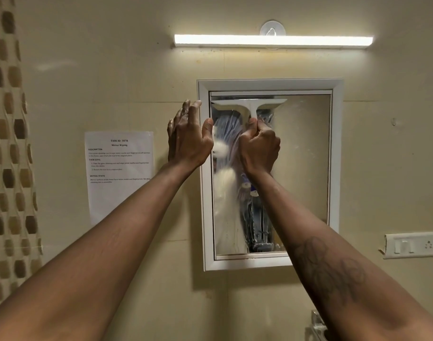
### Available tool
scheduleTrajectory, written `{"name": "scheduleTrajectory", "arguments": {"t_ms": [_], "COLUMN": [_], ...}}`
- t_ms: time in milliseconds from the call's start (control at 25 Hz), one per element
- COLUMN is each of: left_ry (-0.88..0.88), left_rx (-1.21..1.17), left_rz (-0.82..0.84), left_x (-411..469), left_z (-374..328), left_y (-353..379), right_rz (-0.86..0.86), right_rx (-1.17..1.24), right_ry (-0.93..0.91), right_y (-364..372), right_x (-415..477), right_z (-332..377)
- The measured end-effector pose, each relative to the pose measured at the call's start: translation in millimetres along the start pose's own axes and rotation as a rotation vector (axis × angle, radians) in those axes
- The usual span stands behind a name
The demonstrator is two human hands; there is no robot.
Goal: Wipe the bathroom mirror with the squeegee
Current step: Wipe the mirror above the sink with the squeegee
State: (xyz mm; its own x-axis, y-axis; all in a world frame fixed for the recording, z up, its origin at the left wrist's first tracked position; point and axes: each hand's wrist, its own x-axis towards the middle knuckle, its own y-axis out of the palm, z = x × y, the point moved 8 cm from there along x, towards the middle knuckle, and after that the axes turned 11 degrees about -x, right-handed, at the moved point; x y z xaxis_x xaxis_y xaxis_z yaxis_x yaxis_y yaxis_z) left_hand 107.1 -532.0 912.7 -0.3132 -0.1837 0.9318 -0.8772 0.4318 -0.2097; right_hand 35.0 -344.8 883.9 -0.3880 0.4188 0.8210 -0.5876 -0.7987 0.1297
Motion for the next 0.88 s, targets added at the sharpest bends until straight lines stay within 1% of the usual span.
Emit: {"name": "scheduleTrajectory", "arguments": {"t_ms": [120, 240, 480, 640, 760, 880], "left_ry": [0.021, 0.018, 0.028, 0.021, 0.022, 0.041], "left_rx": [0.009, 0.016, 0.025, 0.045, 0.049, 0.041], "left_rz": [0.012, 0.016, 0.039, 0.074, 0.092, 0.062], "left_x": [-6, -12, -26, -37, -38, -32], "left_z": [0, 3, 8, 12, 14, 14], "left_y": [1, 1, 3, 9, 11, 6], "right_rz": [0.009, -0.017, 0.048, 0.039, 0.028, -0.010], "right_rx": [0.033, 0.048, -0.005, 0.012, 0.027, 0.071], "right_ry": [-0.021, -0.061, -0.089, -0.117, -0.113, -0.073], "right_y": [4, 3, 7, 4, 0, -3], "right_x": [-17, -31, -59, -71, -72, -64], "right_z": [-7, -16, -40, -46, -46, -42]}}
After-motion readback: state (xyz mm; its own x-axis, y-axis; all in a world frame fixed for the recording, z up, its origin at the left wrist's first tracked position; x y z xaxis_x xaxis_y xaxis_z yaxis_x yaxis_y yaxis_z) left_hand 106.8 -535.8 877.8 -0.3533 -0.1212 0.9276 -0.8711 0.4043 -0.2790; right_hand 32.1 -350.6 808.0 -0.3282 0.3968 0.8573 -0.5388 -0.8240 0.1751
